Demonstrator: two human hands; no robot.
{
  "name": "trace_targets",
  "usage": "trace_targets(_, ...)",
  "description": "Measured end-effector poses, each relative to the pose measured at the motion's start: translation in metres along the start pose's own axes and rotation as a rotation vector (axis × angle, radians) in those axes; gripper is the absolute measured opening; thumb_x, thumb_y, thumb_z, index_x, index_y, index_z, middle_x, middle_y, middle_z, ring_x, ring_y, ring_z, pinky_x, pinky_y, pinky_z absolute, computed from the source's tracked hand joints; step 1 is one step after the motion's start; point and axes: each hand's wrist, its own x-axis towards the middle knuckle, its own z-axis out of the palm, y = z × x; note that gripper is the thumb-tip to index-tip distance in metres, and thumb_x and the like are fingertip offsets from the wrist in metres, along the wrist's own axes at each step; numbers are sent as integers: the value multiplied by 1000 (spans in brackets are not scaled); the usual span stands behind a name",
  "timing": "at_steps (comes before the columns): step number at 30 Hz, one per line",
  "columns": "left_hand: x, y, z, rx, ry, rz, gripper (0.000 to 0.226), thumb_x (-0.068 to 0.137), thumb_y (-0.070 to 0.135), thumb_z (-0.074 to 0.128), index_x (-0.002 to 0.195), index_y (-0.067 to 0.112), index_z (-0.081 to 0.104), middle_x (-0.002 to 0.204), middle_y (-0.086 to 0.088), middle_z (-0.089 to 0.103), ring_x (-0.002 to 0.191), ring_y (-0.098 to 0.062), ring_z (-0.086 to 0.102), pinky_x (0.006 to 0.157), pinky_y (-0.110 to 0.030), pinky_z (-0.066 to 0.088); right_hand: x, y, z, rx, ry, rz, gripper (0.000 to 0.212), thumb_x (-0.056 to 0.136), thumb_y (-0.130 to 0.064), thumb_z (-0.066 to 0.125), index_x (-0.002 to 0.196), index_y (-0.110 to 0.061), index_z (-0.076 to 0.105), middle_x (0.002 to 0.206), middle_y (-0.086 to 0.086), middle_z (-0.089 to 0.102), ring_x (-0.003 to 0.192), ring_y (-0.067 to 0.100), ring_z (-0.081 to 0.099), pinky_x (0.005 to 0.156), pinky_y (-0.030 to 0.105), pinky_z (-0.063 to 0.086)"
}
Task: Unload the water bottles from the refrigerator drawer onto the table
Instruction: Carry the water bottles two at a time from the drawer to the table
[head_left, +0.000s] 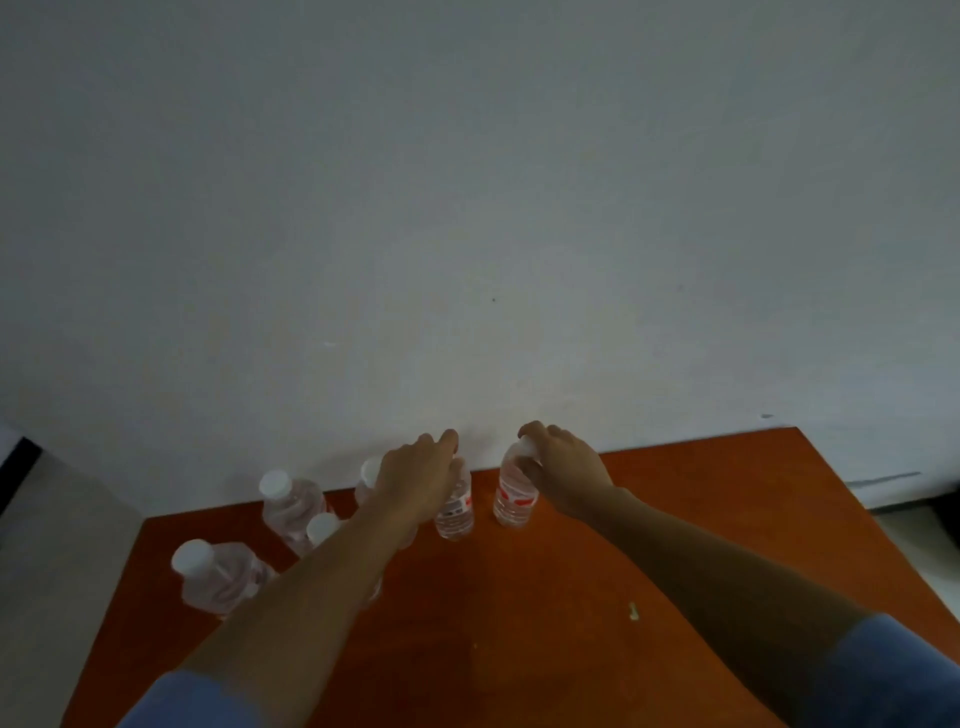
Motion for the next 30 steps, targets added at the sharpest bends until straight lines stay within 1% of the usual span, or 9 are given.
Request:
trace_targets(6,-1,-2,0,-73,-19,6,33,97,39,46,123,19,47,113,-4,64,94,-22,64,68,-28,43,4,-9,5,-75,-19,20,43,101,-35,46,140,-20,37,127,10,57,107,25,60,88,36,54)
trace_targets(9,-9,-3,-14,-54,-14,7,38,96,40,46,126,17,45,117,-6,60,99,-24,62,73,-32,44,-3,-7,-3,-87,-78,64,57,98,-38,51,147,-21,29,134,11,54,112,27,60,93,41,53)
trace_targets(11,-14,1,-27,-20,37,13,38,96,41,45,126,17,45,119,-6,58,99,-25,62,77,-35,48,-11,-3,-9,-91,-77,95,62,96,-40,54,149,-21,27,137,10,53,112,26,60,93,41,52)
trace_targets(14,-21,18,-46,8,99,32,35,97,39,44,124,17,46,117,-5,58,95,-23,62,77,-35,50,-30,9,-23,-131,-56,114,53,97,-39,53,144,-20,38,138,8,53,111,24,60,93,37,50)
trace_targets(17,-34,45,-56,50,83,75,32,97,38,43,120,17,49,110,-5,63,91,-22,62,74,-33,49,-63,27,-40,-204,-47,121,42,99,-40,49,133,-17,50,128,8,57,106,24,61,87,36,51)
trace_targets(19,-47,72,-55,86,34,126,30,97,37,43,117,17,51,106,-5,65,88,-22,62,73,-34,50,-92,44,-54,-234,-33,129,38,99,-41,46,126,-15,54,120,8,60,100,25,62,84,37,53)
trace_targets(21,-61,104,-49,101,-47,182,27,96,34,44,114,17,54,107,-6,65,89,-23,63,77,-35,52,-129,64,-67,-242,-7,142,36,99,-40,46,122,-15,56,116,6,61,98,25,62,84,39,53)
trace_targets(25,-90,187,-32,234,-254,321,35,94,41,49,119,17,52,123,-11,59,111,-29,57,90,-38,48,-223,115,-95,-305,15,213,31,99,-36,46,116,-13,58,110,7,62,96,27,61,82,41,54)
trace_targets(30,-148,328,-1,329,-345,537,35,93,42,50,119,18,51,124,-11,57,111,-29,56,87,-39,46,-376,189,-130,-377,-36,397,30,97,-36,48,116,-15,59,107,7,65,93,25,63,73,35,52)
